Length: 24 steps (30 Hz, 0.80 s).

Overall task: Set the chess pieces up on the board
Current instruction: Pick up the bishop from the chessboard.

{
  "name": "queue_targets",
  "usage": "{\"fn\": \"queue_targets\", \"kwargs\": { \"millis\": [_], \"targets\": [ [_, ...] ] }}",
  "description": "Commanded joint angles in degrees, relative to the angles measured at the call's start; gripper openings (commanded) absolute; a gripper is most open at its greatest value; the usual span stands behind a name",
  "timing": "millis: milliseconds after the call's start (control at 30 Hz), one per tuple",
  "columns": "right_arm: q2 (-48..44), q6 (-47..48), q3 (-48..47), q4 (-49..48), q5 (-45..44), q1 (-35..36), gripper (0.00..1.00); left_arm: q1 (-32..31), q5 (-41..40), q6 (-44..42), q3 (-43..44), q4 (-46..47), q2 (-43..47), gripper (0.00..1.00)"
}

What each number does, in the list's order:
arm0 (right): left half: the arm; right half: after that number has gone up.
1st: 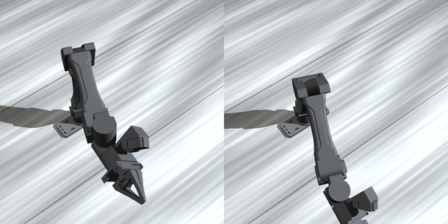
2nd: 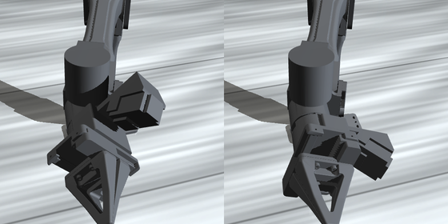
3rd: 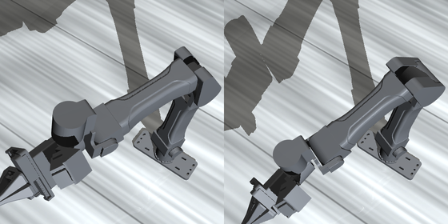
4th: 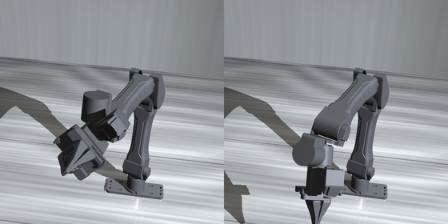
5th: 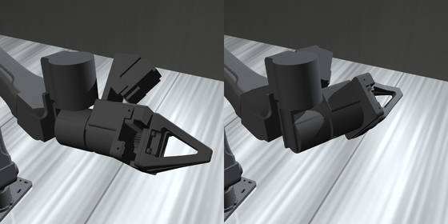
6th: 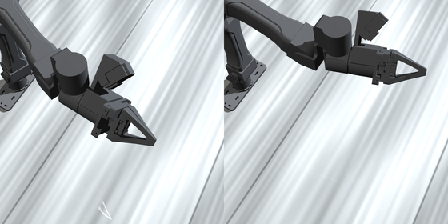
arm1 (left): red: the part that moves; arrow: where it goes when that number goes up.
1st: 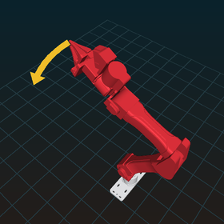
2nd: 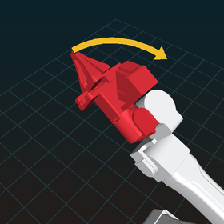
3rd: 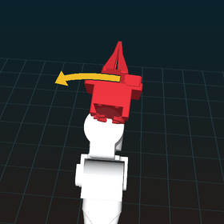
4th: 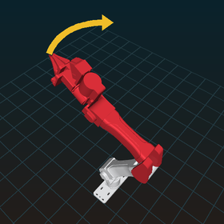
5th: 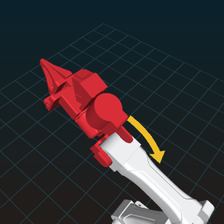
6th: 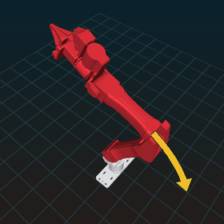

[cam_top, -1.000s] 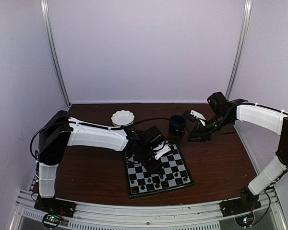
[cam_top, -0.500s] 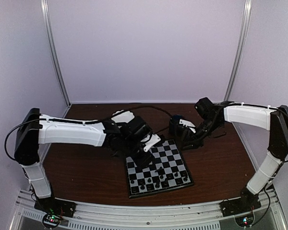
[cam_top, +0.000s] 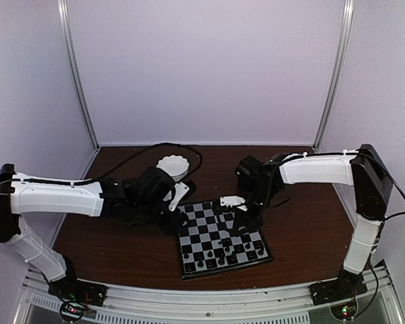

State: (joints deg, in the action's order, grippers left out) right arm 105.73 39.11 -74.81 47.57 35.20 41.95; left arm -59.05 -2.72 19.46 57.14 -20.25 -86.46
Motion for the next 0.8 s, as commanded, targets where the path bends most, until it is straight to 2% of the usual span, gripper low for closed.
{"fn": "queue_targets", "kwargs": {
  "millis": [0, 767],
  "targets": [
    [1.1, 0.2, -1.4, 0.8, -3.2, 1.4, 0.36, 1.4, -5.6, 4.1, -3.6, 6.0, 5.0, 0.48],
    [5.0, -0.9, -4.6, 2.3, -3.6, 5.5, 0.35, 1.7, -6.4, 5.8, -5.6, 6.3, 4.8, 0.47]
  ]
}}
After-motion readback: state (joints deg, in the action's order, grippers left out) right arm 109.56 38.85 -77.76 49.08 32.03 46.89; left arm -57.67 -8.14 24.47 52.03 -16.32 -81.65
